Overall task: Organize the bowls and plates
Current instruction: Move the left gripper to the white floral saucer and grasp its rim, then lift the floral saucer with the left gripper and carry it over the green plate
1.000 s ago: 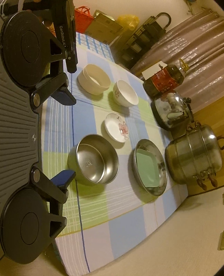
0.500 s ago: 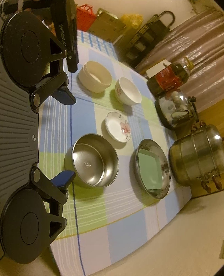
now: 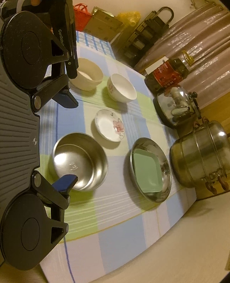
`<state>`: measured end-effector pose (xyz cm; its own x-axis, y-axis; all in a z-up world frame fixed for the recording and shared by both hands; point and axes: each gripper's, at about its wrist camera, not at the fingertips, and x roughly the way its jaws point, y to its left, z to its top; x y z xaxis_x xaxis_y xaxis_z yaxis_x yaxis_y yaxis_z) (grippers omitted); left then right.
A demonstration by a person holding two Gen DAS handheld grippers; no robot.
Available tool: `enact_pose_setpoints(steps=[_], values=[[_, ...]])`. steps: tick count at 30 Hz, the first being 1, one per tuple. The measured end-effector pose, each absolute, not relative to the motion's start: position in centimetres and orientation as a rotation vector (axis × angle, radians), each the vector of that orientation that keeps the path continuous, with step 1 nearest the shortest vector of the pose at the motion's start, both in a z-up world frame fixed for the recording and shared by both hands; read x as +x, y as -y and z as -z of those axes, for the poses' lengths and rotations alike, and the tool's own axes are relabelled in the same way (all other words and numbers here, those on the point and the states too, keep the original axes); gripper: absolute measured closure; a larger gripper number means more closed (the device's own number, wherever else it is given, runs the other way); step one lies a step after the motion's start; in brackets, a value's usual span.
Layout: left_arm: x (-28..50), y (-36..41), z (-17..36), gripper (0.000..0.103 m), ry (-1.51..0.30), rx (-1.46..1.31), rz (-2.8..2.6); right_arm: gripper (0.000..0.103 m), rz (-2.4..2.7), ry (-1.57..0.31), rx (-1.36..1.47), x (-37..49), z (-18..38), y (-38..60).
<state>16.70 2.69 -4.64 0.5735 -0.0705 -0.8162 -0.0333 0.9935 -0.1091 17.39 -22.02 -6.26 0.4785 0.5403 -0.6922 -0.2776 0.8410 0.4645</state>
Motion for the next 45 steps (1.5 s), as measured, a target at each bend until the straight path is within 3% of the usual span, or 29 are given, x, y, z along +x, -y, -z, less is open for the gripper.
enact_pose_setpoints(steps=[5, 11, 16, 25, 38, 41, 45], values=[[18.4, -3.2, 4.9, 0.076, -0.961, -0.117, 0.045, 0.022, -0.507, -0.944, 0.303, 19.0, 6.4, 21.5], [20.8, -4.1, 5.7, 0.076, -0.954, -0.194, 0.057, 0.035, -0.546, -0.922, 0.265, 21.5, 6.5, 20.2], [23.1, -4.5, 6.7, 0.077, -0.956, -0.225, 0.046, 0.053, -0.575, -0.923, 0.224, 23.7, 7.2, 18.4], [26.2, -4.7, 9.7, 0.077, -1.011, -0.275, 0.038, 0.066, -0.626, -0.944, 0.123, 27.8, 9.3, 15.1], [30.3, -5.4, 12.3, 0.078, -1.085, -0.267, 0.008, 0.072, -0.598, -1.092, 0.088, 32.4, 12.9, 12.5], [30.9, -5.3, 12.8, 0.081, -1.106, -0.251, 0.014, 0.074, -0.596, -1.111, 0.077, 33.2, 13.5, 12.1], [31.5, -5.3, 13.2, 0.089, -1.121, -0.241, 0.016, 0.083, -0.581, -1.134, 0.071, 34.0, 14.0, 11.6]])
